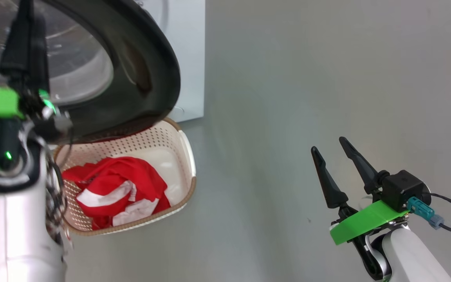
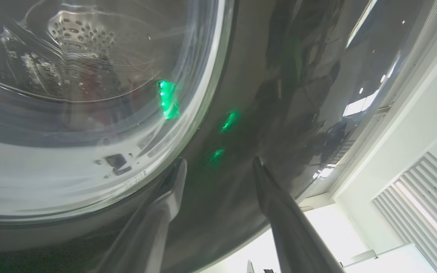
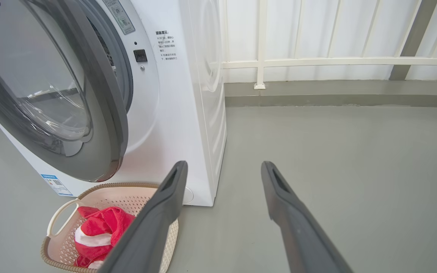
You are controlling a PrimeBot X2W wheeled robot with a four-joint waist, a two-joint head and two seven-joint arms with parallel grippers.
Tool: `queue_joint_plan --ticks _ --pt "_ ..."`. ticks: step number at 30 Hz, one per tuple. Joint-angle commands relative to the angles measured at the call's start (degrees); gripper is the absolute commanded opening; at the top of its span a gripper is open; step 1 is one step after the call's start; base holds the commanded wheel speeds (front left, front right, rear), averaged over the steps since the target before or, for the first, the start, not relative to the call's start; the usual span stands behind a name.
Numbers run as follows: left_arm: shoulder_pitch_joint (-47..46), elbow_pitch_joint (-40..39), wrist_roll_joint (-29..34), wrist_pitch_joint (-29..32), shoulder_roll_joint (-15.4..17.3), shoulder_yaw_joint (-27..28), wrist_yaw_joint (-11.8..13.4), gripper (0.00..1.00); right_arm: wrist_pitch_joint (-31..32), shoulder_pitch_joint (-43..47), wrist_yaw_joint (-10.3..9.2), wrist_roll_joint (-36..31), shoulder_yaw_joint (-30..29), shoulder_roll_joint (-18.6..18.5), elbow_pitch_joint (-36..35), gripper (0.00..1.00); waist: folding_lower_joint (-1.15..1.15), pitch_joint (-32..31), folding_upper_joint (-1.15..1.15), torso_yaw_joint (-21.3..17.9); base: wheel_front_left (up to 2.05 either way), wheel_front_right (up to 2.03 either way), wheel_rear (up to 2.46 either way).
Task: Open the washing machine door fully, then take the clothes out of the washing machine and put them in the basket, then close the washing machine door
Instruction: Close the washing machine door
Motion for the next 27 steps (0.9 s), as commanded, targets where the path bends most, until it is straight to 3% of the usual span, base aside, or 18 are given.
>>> queue_joint_plan --ticks 1,19,27 --pt "1.98 -1.96 0.57 0.03 1.69 0.85 -0.82 1.0 -0.37 0.21 0.36 0.5 1.23 -0.19 -1.08 1.0 0.0 -1.85 0.0 1.51 0.0 0.0 0.0" --pt "23.15 -1.26 11.29 -6.8 3.54 -1.51 -4.9 1.0 -0.37 4.62 0.36 0.17 0.93 -0.64 -0.06 1.0 0.0 -13.36 0.0 7.02 0.0 0.0 0.0" --pt "33.65 -5.68 23.78 -16.82 6.12 -4.33 -5.88 1.0 -0.37 6.81 0.36 0.26 0.5 -0.28 -0.79 1.0 0.0 -16.36 0.0 8.27 0.0 0.0 0.0"
